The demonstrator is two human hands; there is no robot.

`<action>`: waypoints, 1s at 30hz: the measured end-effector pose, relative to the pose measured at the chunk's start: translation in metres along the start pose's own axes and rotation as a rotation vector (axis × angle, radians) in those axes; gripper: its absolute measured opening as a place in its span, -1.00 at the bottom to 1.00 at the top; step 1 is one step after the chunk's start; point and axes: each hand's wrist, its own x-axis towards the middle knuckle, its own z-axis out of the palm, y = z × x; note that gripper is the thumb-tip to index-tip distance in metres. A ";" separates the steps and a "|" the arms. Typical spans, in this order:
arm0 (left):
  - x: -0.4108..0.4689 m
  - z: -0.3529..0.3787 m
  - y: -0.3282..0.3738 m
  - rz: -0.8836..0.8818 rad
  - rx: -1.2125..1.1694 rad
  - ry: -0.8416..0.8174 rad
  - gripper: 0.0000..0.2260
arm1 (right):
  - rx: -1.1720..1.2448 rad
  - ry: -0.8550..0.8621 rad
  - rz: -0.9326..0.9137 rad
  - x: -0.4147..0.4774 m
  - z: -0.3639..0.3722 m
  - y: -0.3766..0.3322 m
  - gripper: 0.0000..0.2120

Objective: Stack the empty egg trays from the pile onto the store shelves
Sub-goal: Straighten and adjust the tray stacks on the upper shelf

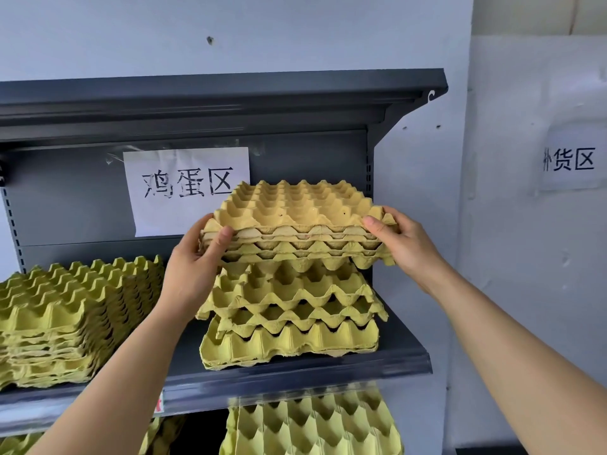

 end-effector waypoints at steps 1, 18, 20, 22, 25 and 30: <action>0.000 -0.005 -0.001 -0.001 0.006 0.013 -0.30 | 0.006 -0.007 0.000 0.000 0.005 -0.001 -0.28; -0.019 -0.011 -0.059 -0.204 0.102 -0.105 -0.61 | -0.166 -0.146 0.190 -0.016 0.037 0.036 -0.07; -0.018 -0.011 -0.059 -0.234 0.079 -0.129 -0.63 | -0.143 -0.164 0.208 -0.016 0.038 0.037 -0.04; -0.018 -0.012 -0.057 -0.258 0.036 -0.145 -0.63 | -0.113 -0.175 0.221 -0.018 0.038 0.036 -0.04; -0.018 -0.010 -0.055 -0.250 -0.006 -0.106 -0.61 | -0.058 -0.171 0.238 -0.019 0.039 0.034 -0.04; -0.013 -0.005 -0.044 -0.228 -0.074 -0.059 -0.65 | 0.049 -0.078 0.225 -0.017 0.037 0.033 -0.17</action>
